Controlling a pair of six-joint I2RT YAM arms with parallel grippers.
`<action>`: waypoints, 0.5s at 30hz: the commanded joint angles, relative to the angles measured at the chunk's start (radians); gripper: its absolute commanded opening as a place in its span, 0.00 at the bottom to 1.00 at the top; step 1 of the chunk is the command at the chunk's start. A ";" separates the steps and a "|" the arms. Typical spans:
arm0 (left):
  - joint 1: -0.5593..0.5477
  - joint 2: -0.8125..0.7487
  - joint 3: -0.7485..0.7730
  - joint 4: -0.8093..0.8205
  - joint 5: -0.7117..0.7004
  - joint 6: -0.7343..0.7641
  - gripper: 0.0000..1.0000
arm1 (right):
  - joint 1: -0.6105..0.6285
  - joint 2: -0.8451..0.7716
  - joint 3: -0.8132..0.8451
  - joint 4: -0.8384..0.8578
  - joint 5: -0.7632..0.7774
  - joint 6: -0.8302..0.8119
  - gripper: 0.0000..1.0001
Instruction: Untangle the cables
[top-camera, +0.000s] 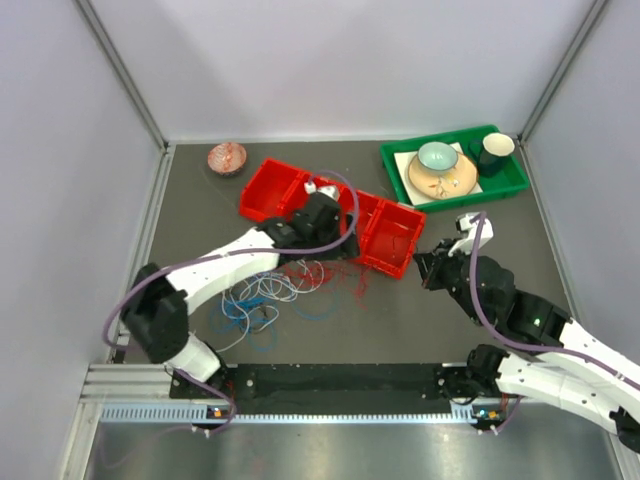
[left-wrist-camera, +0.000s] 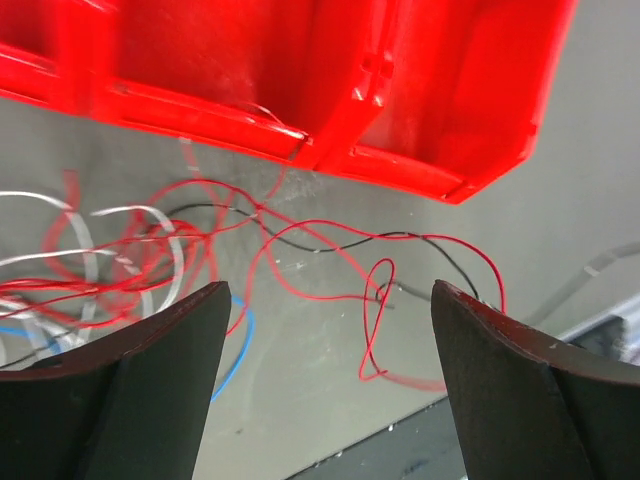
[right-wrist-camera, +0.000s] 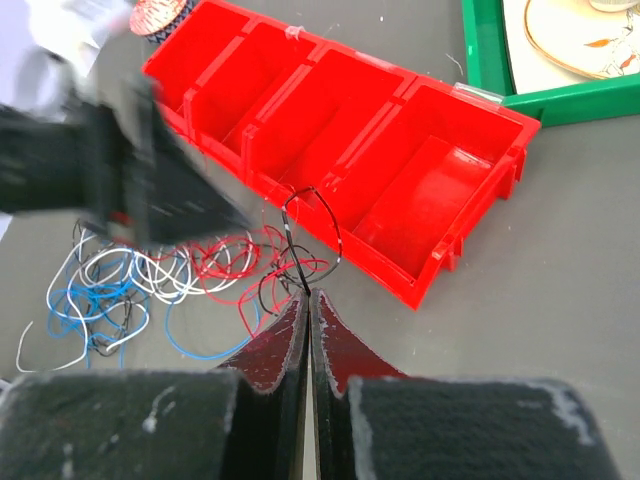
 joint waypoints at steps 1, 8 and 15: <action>-0.049 0.123 0.119 0.054 -0.128 -0.080 0.85 | 0.009 -0.010 0.004 0.012 0.013 0.015 0.00; -0.072 0.232 0.163 0.026 -0.216 -0.086 0.78 | 0.009 -0.021 0.005 0.003 0.013 0.008 0.00; -0.095 0.301 0.172 0.069 -0.292 0.006 0.79 | 0.011 -0.018 0.007 -0.002 0.013 0.005 0.00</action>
